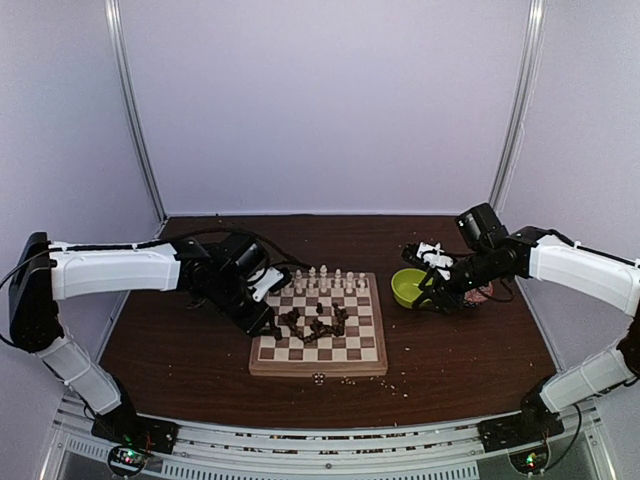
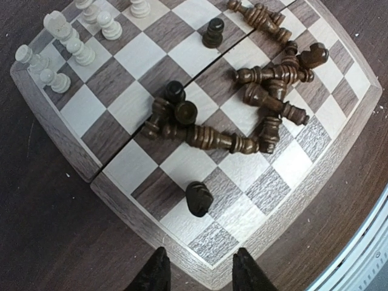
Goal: Set up the chess pieces on the board
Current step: Pick up the knight from the chessboard.
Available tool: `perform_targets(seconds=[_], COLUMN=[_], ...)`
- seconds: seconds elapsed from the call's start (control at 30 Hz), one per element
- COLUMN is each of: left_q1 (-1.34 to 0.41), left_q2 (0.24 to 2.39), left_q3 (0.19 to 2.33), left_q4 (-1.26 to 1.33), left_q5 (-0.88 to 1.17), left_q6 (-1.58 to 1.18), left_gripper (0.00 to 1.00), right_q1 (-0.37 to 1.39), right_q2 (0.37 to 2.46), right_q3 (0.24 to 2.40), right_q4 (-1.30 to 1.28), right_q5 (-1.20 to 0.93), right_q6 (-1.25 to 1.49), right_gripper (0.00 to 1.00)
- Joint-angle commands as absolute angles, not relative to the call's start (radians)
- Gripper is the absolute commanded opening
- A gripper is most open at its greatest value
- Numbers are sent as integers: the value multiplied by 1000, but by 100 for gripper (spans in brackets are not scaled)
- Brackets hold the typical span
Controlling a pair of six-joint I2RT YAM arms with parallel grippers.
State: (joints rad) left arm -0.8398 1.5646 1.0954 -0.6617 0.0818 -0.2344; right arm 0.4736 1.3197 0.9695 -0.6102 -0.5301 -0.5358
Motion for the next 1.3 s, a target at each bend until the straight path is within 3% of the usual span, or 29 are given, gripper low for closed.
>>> perform_targets(seconds=[0.0, 0.37, 0.77, 1.27], left_q1=[-841, -841, -841, -847], left_q2=[1582, 1677, 1718, 1763], left_q3=[1150, 1193, 1191, 1215], left_q4=[-667, -663, -648, -635], left_q5=[94, 110, 118, 103], left_q6=[-210, -196, -195, -209], left_gripper=[39, 29, 30, 16], right_q1=[477, 477, 477, 477], right_q2=[1314, 1302, 1305, 1298], right_q3=[964, 953, 951, 946], right_q4=[-607, -603, -607, -607], right_q5=[-500, -482, -479, -469], right_q6=[-546, -561, -566, -571], right_gripper=[56, 55, 54, 54])
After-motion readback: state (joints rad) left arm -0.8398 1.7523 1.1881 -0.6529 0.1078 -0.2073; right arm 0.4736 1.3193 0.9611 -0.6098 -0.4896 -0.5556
